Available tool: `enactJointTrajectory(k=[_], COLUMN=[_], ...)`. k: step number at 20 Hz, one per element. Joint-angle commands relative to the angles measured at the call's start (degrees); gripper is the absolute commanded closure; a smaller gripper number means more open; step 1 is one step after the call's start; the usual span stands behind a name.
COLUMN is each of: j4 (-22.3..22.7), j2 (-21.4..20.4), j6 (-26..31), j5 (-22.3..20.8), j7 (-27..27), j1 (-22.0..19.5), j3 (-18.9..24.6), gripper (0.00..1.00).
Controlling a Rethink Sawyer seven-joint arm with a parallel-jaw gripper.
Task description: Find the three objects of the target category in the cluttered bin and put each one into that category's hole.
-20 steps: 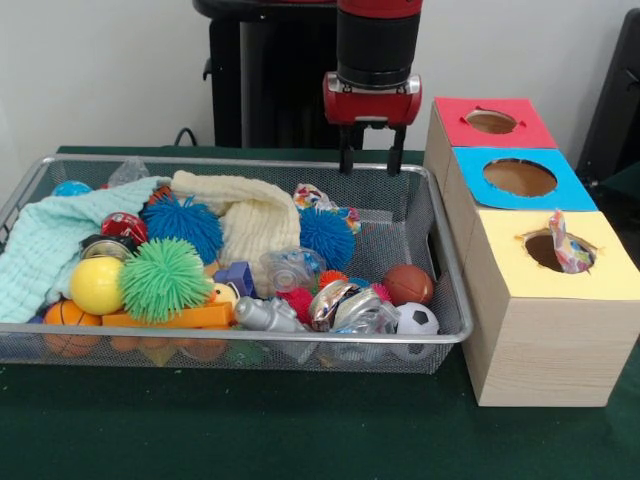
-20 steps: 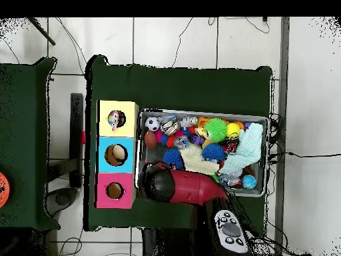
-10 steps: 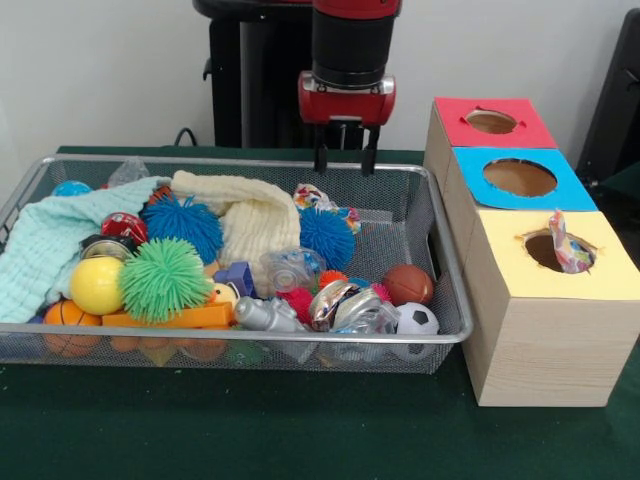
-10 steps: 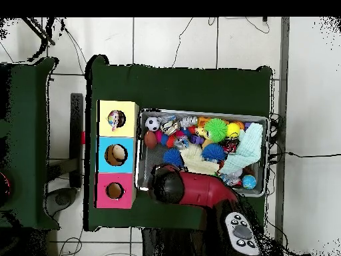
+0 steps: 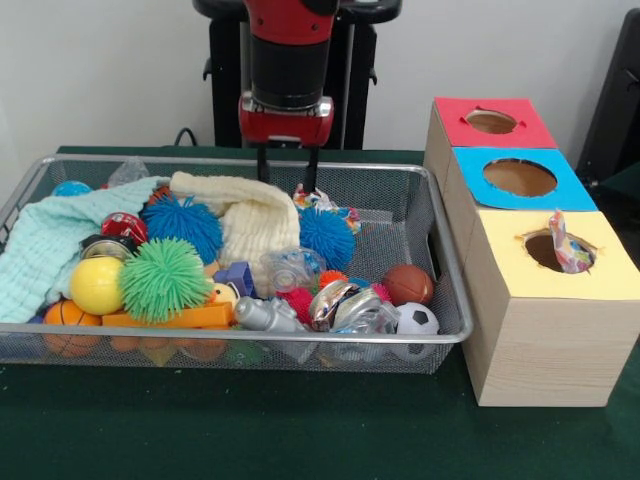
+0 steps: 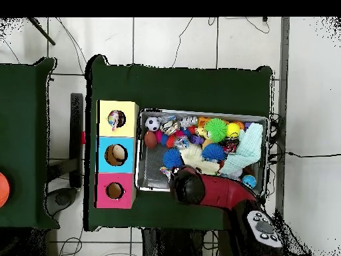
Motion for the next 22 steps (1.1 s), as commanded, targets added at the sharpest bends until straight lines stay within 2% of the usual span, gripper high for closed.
enactJointTrajectory(k=[1, 5, 9, 14, 19, 22], j4=[-6.53, -6.90, -6.03, -1.22, 1.60, 4.02], j2=[10.03, 12.31, 12.05, 7.93, 4.29, -0.53], j6=[-8.94, -10.60, -10.56, -9.19, -6.51, -2.74], j5=[-4.79, -5.14, -4.53, -2.73, -2.06, -1.10], j7=[4.24, 4.75, 5.83, 8.38, 8.21, 7.63], j1=[-1.62, -2.27, -1.51, 0.70, 0.53, 0.43], j3=[1.72, 2.55, 2.50, 2.34, 3.38, 4.09], gripper=[0.00, 0.00, 0.00, 0.00, 0.00, 0.00])
